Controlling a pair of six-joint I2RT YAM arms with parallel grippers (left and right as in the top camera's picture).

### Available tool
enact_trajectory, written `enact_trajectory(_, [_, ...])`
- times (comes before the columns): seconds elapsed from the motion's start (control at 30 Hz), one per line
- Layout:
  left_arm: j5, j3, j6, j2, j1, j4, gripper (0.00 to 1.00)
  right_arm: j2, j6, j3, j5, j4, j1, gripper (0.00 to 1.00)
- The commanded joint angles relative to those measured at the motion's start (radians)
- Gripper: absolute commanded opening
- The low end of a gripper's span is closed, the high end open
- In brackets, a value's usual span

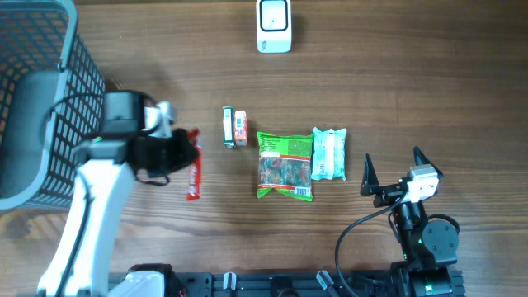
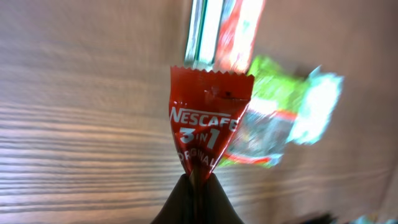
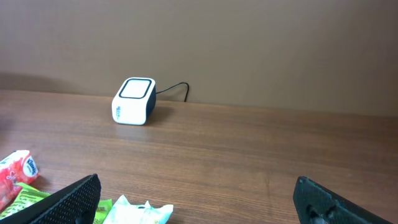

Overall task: Scan the item barcode
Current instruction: 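Carry the red Nescafe stick out and lower it onto the table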

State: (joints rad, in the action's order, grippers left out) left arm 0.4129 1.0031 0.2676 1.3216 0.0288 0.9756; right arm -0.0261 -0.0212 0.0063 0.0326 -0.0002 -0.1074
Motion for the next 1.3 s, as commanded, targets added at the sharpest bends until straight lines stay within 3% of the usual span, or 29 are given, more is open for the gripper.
enact_trajectory(0.0, [-0.153,-0.024,0.010,0.149,0.100,-0.024,0.04,0.003,-0.002,-0.001,-0.006,0.005,0.005,1.00])
enact_trajectory(0.23, [-0.160,-0.024,0.037,0.422,0.166,-0.143,0.05,0.003,-0.002,-0.001,-0.006,0.005,0.005,1.00])
enact_trajectory(0.37, [-0.161,-0.024,0.035,0.500,0.165,-0.174,0.16,0.003,-0.002,-0.001,-0.006,0.005,0.005,1.00])
enact_trajectory(0.43, [-0.161,-0.021,0.035,0.493,0.163,-0.172,0.21,0.003,-0.002,-0.001,-0.006,0.005,0.005,1.00])
enact_trajectory(0.5, [-0.161,-0.005,0.032,0.476,0.159,-0.154,0.36,0.003,-0.002,-0.001,-0.006,0.005,0.005,1.00])
enact_trajectory(0.63, [-0.188,0.064,0.028,0.421,0.156,-0.074,0.47,0.003,-0.002,-0.001,-0.006,0.005,0.005,1.00])
enact_trajectory(0.8, [-0.190,0.105,0.037,0.308,0.167,0.002,0.48,0.003,-0.002,-0.001,-0.006,0.005,0.005,1.00])
enact_trajectory(0.97, [-0.245,0.094,0.098,0.282,0.262,0.005,0.46,0.003,-0.002,-0.001,-0.006,0.005,0.005,1.00])
enact_trajectory(1.0, [-0.270,0.080,0.112,0.282,0.290,-0.010,0.57,0.003,-0.002,-0.001,-0.006,0.005,0.005,1.00])
enact_trajectory(1.03, [-0.267,0.063,0.116,0.282,0.315,-0.032,1.00,0.003,-0.002,-0.001,-0.006,0.005,0.005,1.00])
enact_trajectory(1.13, [-0.245,0.036,0.193,0.282,0.375,-0.067,1.00,0.003,-0.002,-0.001,-0.006,0.005,0.005,1.00])
enact_trajectory(1.2, [-0.224,0.035,0.165,0.282,0.399,-0.066,0.98,0.003,-0.002,-0.001,-0.006,0.005,0.005,1.00])
enact_trajectory(1.27, [-0.227,0.034,0.190,0.282,0.418,-0.058,0.62,0.003,-0.002,-0.001,-0.006,0.005,0.005,1.00])
